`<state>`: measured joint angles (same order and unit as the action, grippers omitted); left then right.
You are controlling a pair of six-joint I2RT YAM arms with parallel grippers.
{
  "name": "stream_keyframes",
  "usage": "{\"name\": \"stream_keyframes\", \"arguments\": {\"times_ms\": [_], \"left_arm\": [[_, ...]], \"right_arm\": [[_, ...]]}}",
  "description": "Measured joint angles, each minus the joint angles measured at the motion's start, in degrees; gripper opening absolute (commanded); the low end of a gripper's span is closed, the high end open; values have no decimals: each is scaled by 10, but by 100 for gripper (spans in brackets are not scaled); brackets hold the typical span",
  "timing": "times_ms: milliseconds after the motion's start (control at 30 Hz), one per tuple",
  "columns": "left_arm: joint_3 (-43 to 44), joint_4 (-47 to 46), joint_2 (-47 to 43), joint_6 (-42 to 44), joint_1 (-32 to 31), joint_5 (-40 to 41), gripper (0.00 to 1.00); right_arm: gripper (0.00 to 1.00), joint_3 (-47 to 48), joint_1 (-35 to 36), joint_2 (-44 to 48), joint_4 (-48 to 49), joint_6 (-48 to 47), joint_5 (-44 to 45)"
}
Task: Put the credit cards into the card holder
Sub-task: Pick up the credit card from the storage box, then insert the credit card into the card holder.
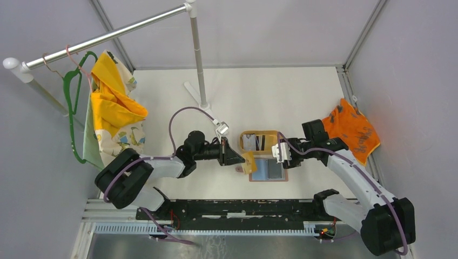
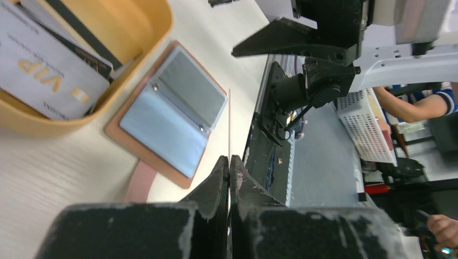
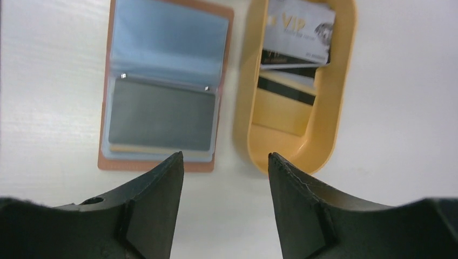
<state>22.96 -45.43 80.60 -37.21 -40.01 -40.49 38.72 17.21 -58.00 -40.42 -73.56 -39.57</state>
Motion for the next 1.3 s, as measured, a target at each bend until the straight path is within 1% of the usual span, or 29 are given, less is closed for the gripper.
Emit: {"name": "stream_keyframes", "arguments": {"times_ms": [167, 200, 400, 633, 800, 967, 1300], "left_arm": [[-31, -96, 59, -67, -3, -4, 2], [-39, -123, 73, -84, -3, -5, 2], [-64, -190, 111, -131, -10, 5, 2], [-71, -213, 148, -170, -34, 68, 2], [-76, -234, 171, -193, -51, 111, 2], [-77, -269, 199, -213, -61, 134, 2], [-83, -333, 253, -242, -65, 154, 2]], "right_arm": [[47, -10, -4, -30, -15, -60, 76], [46, -10, -5, -42, -17, -68, 91], [46, -18, -5, -105, -17, -104, 148], [48, -21, 0, -151, 1, -117, 185], [48, -25, 28, -168, 23, -113, 193], [49, -24, 59, -173, 40, -105, 193], [49, -23, 114, -179, 60, -89, 178]]}}
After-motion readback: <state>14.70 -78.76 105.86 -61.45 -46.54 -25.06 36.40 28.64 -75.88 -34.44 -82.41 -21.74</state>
